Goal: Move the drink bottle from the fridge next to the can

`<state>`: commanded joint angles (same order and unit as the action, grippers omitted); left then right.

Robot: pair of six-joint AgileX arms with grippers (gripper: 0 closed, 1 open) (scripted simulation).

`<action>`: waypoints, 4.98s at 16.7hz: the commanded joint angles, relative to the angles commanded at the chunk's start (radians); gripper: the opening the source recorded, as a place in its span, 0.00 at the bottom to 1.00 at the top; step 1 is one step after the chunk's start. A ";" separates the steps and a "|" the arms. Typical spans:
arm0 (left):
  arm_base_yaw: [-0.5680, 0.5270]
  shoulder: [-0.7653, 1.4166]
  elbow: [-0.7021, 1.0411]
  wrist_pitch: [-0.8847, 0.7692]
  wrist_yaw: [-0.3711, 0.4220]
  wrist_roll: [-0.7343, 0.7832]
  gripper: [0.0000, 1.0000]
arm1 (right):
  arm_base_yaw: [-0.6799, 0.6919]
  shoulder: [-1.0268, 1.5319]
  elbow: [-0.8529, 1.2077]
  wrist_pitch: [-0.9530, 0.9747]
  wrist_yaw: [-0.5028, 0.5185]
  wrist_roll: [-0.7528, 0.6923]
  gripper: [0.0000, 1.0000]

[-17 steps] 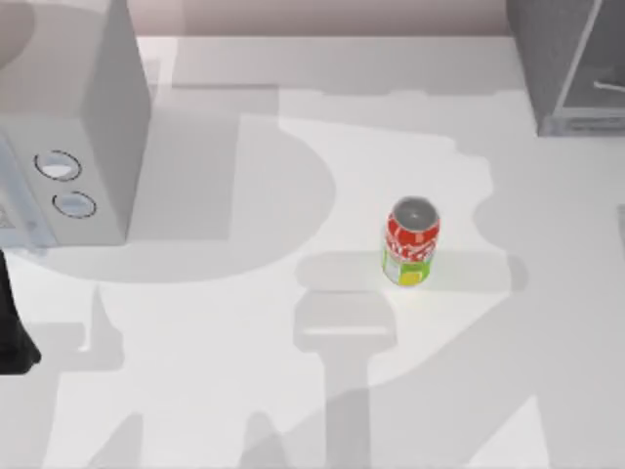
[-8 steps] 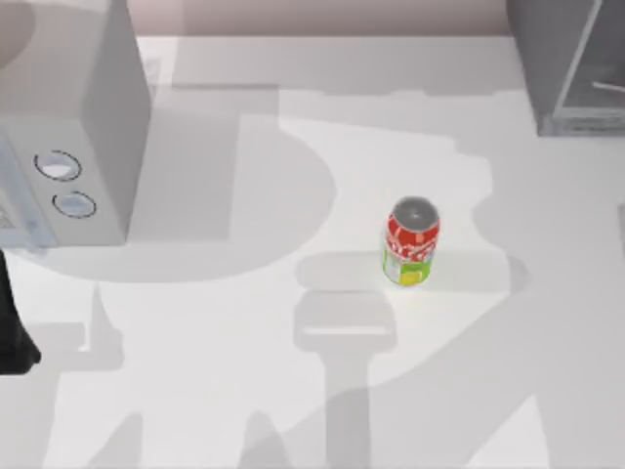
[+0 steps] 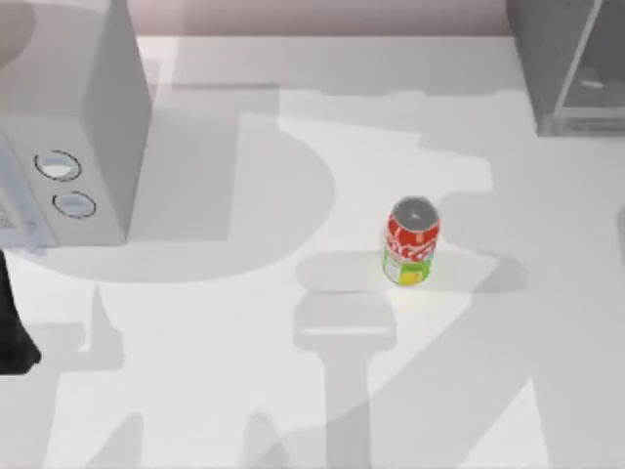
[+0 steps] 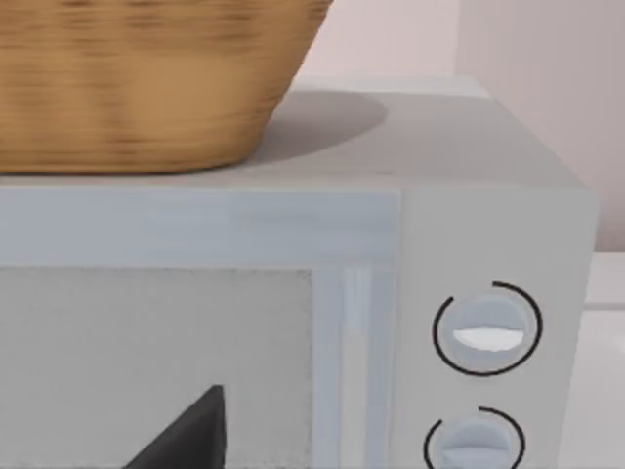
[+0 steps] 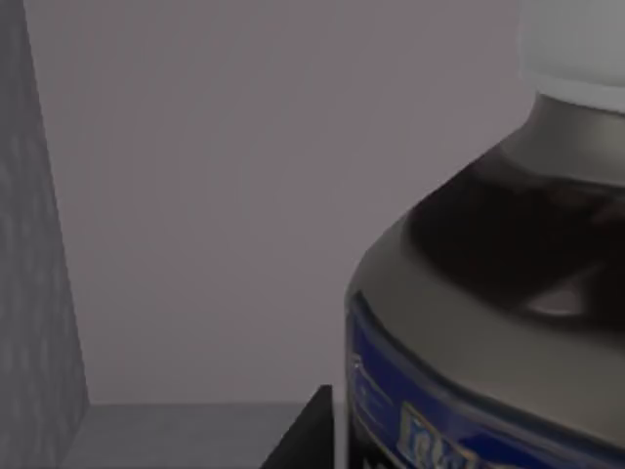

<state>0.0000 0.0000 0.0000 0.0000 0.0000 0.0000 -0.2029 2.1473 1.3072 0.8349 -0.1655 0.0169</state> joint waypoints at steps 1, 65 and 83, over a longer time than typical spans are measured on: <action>0.000 0.000 0.000 0.000 0.000 0.000 1.00 | 0.000 -0.012 0.006 -0.013 0.000 0.000 0.00; 0.000 0.000 0.000 0.000 0.000 0.000 1.00 | 0.580 -0.324 -0.984 0.662 0.575 -0.012 1.00; 0.000 0.000 0.000 0.000 0.000 0.000 1.00 | 0.630 -0.380 -1.089 0.707 0.627 -0.011 1.00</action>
<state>0.0000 0.0000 0.0000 0.0000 0.0000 0.0000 0.4272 1.7672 0.2179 1.5419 0.4618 0.0058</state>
